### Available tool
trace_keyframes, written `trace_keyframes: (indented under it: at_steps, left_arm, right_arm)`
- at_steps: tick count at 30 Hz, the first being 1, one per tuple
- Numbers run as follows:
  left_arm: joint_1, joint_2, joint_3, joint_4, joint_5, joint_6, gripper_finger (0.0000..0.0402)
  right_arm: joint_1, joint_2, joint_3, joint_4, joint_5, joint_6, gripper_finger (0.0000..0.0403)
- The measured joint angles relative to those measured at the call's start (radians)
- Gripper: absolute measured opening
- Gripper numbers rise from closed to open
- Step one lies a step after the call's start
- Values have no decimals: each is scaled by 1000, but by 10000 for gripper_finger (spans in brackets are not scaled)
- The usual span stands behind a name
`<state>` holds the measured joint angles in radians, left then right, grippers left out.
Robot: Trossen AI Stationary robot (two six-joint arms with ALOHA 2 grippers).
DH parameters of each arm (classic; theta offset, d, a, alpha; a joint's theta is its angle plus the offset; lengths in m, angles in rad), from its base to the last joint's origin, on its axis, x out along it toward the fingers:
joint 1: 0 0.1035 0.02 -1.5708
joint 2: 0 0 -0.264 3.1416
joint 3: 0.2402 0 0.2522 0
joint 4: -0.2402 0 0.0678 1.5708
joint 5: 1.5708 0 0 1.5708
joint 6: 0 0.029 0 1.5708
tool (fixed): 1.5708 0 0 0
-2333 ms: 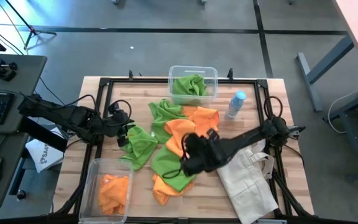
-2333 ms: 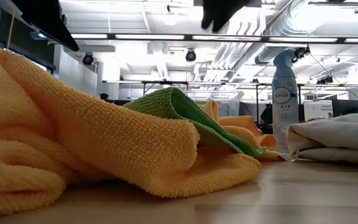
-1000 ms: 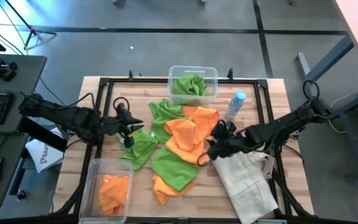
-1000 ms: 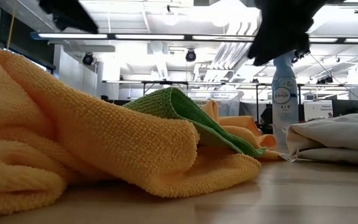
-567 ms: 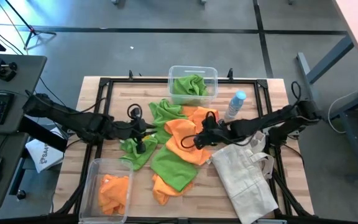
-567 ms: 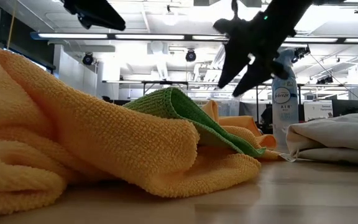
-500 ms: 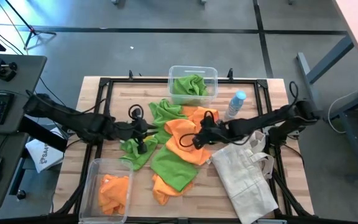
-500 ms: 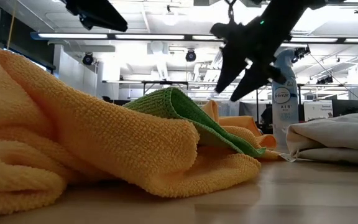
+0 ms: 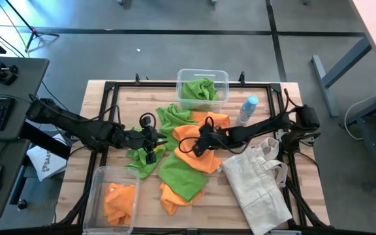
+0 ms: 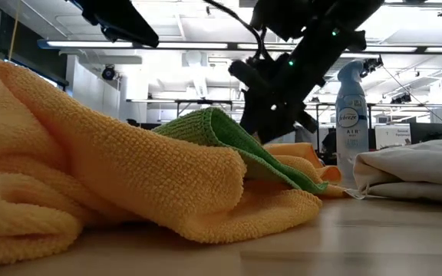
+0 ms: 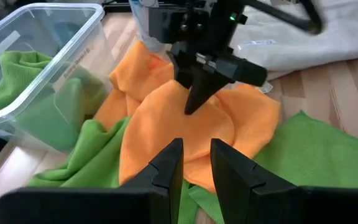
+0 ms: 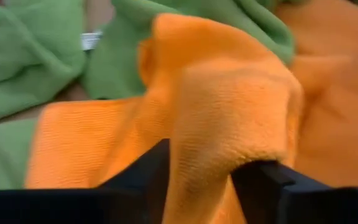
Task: Sort microfiber towel by color & place in baskets
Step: Put the orange microfiber towel into the bottom transparent bin
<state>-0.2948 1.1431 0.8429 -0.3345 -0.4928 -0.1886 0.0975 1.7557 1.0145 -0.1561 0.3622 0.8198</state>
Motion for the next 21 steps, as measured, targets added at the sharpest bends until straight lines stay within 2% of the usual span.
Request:
trace_keyframes:
  at_steps: [4,5,13,19,21]
  left_arm:
    - [0,0,0,1,5,7,69]
    - [0,0,0,3,5,10,69]
    - [0,-1,47,81,12,22,69]
    - [0,-1,59,275,12,220,70]
    - [0,-1,59,336,17,235,74]
  right_arm:
    - [11,-15,13,7,0,-50,30]
    - [17,-27,21,2,0,-66,16]
    - [101,-167,181,-161,47,-276,6]
    - [145,-205,386,-344,83,-439,3]
    - [153,-202,449,-371,102,-481,4]
